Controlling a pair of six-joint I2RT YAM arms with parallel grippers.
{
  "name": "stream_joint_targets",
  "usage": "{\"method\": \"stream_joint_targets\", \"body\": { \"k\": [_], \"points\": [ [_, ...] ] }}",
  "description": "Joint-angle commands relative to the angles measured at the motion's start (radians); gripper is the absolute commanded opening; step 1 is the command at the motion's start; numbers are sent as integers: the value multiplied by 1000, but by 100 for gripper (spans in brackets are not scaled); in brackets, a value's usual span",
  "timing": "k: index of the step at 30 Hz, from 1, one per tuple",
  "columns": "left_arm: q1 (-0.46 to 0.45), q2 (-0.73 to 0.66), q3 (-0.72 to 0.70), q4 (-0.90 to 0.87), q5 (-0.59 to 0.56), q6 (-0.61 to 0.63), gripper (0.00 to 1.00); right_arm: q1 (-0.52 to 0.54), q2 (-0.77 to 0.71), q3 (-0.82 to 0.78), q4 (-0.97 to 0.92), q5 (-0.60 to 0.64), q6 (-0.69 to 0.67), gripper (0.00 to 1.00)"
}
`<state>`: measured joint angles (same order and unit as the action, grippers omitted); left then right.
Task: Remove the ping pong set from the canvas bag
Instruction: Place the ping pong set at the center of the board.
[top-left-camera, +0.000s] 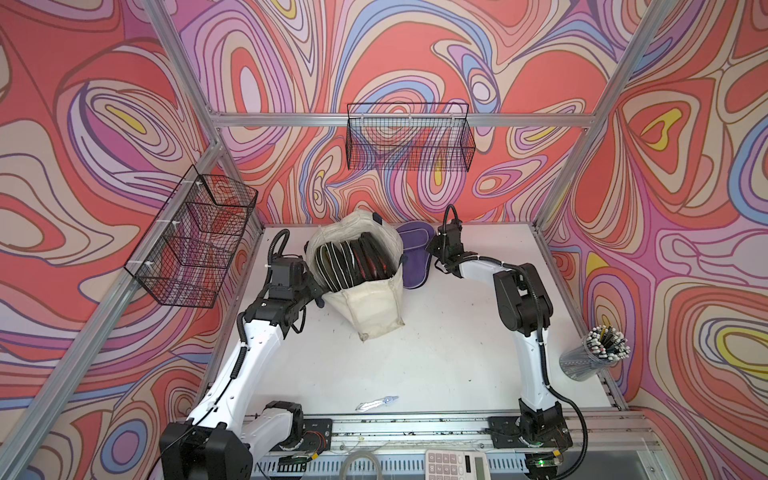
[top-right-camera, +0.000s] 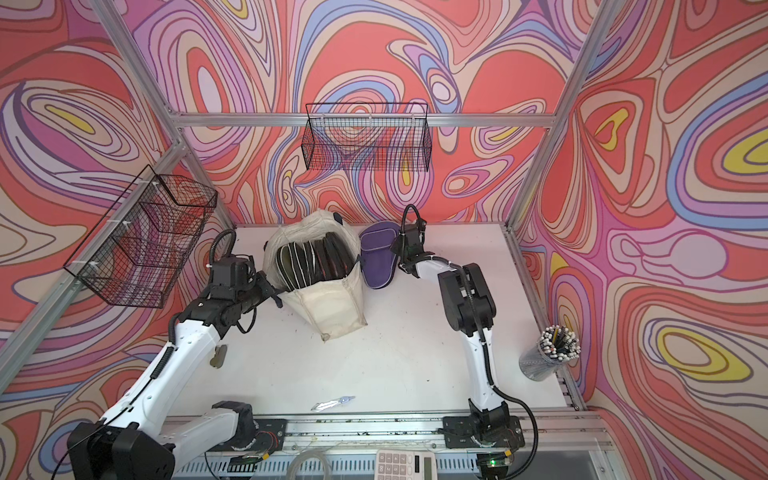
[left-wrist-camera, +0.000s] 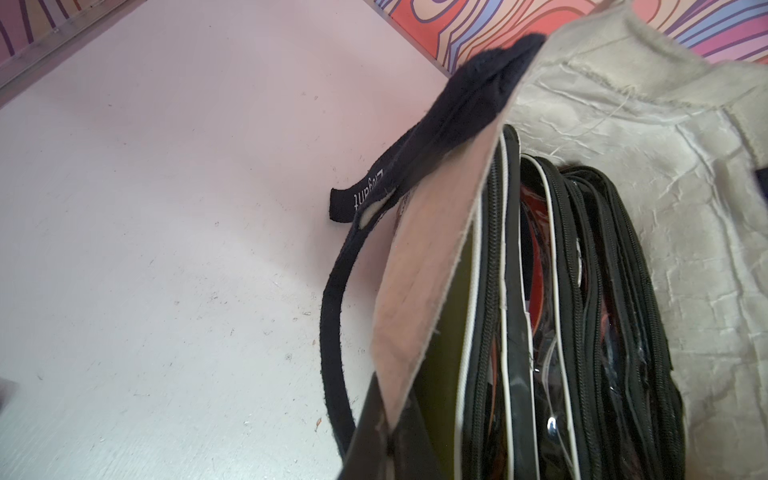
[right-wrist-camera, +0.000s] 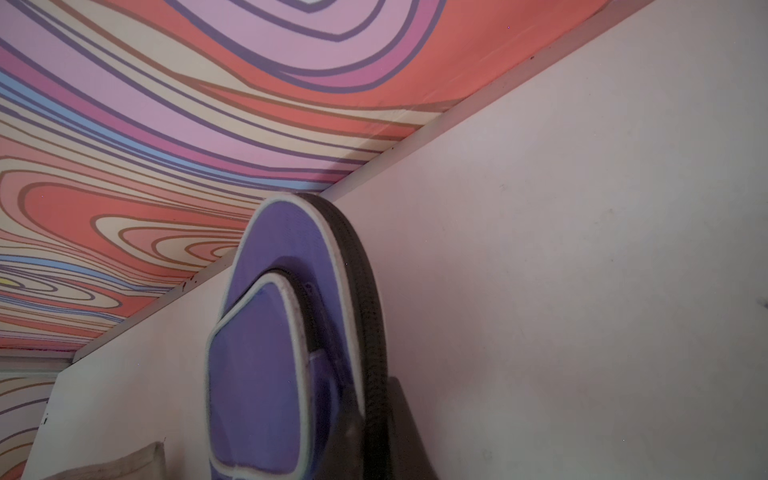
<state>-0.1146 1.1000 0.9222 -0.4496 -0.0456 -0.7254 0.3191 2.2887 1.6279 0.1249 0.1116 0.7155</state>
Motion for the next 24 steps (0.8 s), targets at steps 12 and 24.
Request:
{"method": "stream_joint_targets", "body": {
  "k": [12, 24],
  "points": [
    [13, -30, 2, 26, -31, 9, 0, -21, 22, 6, -58, 34, -15, 24],
    [12, -43, -36, 140, 81, 24, 0, -19, -205, -152, 9, 18, -105, 85]
  ]
}}
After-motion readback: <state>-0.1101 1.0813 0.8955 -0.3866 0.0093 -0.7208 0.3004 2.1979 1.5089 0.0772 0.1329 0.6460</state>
